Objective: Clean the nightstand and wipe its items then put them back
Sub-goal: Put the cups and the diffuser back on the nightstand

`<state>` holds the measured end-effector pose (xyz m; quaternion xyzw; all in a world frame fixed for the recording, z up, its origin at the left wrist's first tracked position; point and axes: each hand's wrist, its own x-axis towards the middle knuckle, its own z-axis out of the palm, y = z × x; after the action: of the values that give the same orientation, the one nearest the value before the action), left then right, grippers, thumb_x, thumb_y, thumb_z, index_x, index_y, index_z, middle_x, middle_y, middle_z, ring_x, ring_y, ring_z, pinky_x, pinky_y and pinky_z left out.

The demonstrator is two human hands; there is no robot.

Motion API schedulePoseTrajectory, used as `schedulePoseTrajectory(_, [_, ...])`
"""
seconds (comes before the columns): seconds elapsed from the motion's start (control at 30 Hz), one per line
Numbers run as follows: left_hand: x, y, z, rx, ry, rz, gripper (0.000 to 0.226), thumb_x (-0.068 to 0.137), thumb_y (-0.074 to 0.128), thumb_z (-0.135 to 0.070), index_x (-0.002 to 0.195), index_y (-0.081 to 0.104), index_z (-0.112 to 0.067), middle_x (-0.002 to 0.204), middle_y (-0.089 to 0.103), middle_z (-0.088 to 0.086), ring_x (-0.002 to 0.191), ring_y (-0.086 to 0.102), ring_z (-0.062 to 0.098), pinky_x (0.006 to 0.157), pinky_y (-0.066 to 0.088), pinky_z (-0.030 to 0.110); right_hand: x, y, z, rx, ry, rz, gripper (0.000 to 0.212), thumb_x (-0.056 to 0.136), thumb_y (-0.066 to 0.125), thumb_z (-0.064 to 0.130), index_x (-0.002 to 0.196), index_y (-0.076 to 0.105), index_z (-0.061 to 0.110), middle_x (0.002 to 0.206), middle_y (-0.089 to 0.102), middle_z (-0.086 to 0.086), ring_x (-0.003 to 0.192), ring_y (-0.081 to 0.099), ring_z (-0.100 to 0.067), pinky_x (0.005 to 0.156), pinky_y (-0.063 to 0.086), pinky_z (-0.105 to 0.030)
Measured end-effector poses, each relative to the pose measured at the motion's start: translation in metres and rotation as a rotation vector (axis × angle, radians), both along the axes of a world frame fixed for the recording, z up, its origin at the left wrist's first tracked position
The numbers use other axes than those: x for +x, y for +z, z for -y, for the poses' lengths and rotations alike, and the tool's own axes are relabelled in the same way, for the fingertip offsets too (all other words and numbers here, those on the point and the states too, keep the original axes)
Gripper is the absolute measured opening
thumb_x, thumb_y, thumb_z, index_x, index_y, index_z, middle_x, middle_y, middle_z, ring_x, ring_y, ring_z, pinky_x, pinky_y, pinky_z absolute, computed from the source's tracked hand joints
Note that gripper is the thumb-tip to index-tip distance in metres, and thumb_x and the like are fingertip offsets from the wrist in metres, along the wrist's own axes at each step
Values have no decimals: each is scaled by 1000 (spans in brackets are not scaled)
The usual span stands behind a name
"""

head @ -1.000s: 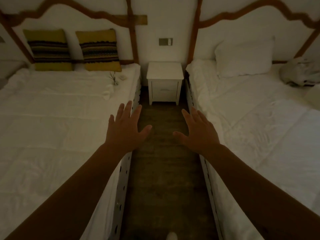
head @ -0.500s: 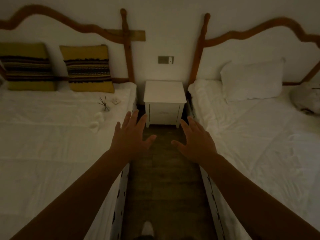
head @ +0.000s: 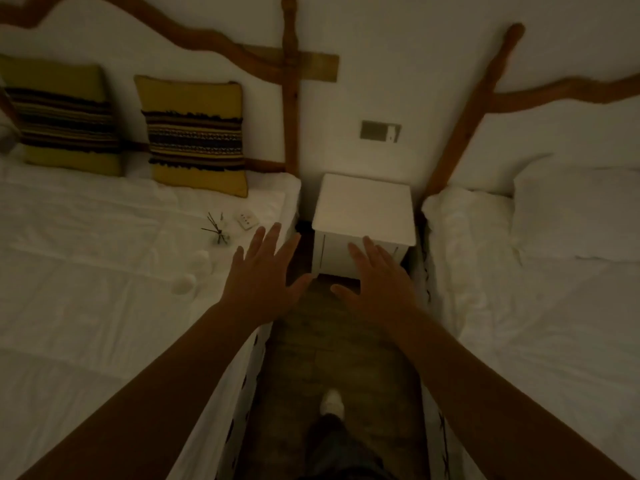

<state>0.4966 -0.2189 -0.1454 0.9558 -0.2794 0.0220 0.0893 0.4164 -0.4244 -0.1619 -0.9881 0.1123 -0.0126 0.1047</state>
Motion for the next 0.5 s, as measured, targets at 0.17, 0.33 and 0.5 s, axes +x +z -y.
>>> schedulePoseTrajectory(0.17, [74,-21,-4,-4,198,-48,80,81,18,-72,148,7,-31,159,5,7,145,2,29,112,15,56,110,-25,-1,45,200,-59,85,81,39,75,148,6,33,160,5,-2,145,10,-26,113,19,-49])
schedulePoseTrajectory(0.33, [106,-53,-57,-2,424,-115,71,85,27,-68,147,15,-35,158,9,7,145,6,29,111,18,55,188,-49,-38,27,423,-137,85,82,40,73,148,10,29,159,11,-6,143,17,-30,111,23,-49])
schedulePoseTrajectory(0.5, [127,-102,-120,-30,660,-203,71,87,36,-64,147,19,-29,158,13,8,144,9,30,111,20,56,254,-92,-98,42,612,-197,83,84,44,67,149,15,25,158,15,-9,142,21,-30,110,28,-49])
